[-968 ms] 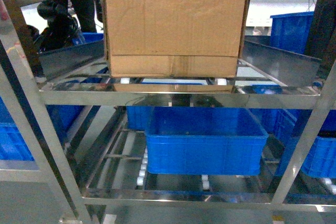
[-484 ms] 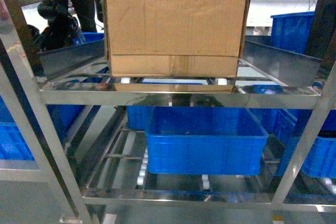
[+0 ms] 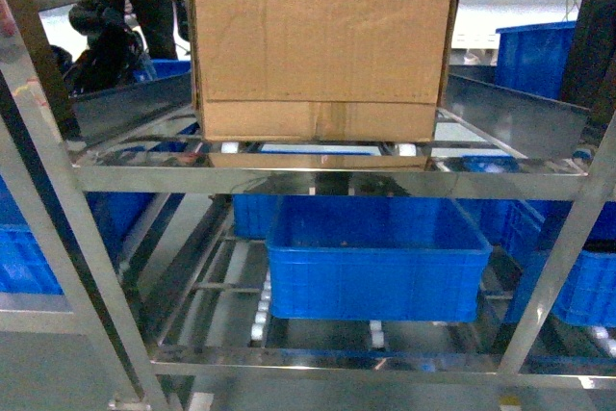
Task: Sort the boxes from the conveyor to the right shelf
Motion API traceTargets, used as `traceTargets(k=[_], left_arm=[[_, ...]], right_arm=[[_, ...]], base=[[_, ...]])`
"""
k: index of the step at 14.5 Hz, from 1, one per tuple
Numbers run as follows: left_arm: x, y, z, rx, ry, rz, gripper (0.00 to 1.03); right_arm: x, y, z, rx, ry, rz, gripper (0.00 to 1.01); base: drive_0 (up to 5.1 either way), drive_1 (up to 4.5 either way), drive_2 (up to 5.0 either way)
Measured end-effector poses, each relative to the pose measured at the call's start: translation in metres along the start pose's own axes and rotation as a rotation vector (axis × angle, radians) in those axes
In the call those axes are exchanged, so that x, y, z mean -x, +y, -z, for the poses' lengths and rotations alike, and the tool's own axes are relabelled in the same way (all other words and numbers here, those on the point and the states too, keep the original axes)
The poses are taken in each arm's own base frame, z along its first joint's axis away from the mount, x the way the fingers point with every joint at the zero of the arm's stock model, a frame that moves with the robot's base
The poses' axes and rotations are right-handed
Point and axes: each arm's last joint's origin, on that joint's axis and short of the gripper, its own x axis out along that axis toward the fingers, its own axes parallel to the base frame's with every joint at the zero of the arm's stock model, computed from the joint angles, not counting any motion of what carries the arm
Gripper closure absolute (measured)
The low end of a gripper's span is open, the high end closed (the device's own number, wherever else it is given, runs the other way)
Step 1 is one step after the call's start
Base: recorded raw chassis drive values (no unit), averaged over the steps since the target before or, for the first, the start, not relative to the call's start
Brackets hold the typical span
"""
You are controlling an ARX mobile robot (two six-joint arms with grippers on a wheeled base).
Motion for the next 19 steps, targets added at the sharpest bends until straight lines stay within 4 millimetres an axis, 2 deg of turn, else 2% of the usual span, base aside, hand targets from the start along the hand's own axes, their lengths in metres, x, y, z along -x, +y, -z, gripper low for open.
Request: traceTargets(k=[2, 3, 5, 6, 9, 10, 12, 19], left_arm=[[0.009, 0.000, 0.007, 0.000, 0.057, 0.001, 1.01], [0.011, 0.000, 0.001, 0.000, -0.004, 0.000, 1.01], [0.011, 0.000, 0.003, 0.000, 0.010, -0.001, 1.01], [0.011, 0.000, 0.004, 0.000, 0.018, 0.000, 1.01], [0.011, 0.000, 0.004, 0.000, 0.016, 0.000, 1.01], [0.011, 0.000, 0.004, 0.000, 0.017, 0.000, 0.93], [0.011, 0.000, 0.004, 0.001, 0.016, 0.000, 0.64], [0.011, 0.000, 0.004, 0.000, 0.016, 0.000, 0.38]], right_arm=[[0.003, 0.000, 0.000, 0.000, 0.002, 0.000, 0.99], [0.004, 0.000, 0.001, 0.000, 0.003, 0.000, 0.99], [0.014, 0.000, 0.006, 0.000, 0.042, 0.000, 0.99], [0.016, 0.000, 0.002, 0.000, -0.005, 0.000, 0.99], [0.016, 0.000, 0.004, 0.000, 0.013, 0.000, 0.99], [0.016, 0.000, 0.004, 0.001, 0.013, 0.000, 0.92], [0.016, 0.000, 0.004, 0.001, 0.012, 0.000, 0.63], [0.016, 0.000, 0.004, 0.001, 0.013, 0.000, 0.37]], base=[[0.0, 0.00, 0.0], [0.0, 0.00, 0.0], [0.0, 0.00, 0.0], [0.0, 0.00, 0.0], [0.0, 0.00, 0.0], [0.0, 0.00, 0.0], [0.0, 0.00, 0.0], [0.0, 0.00, 0.0]])
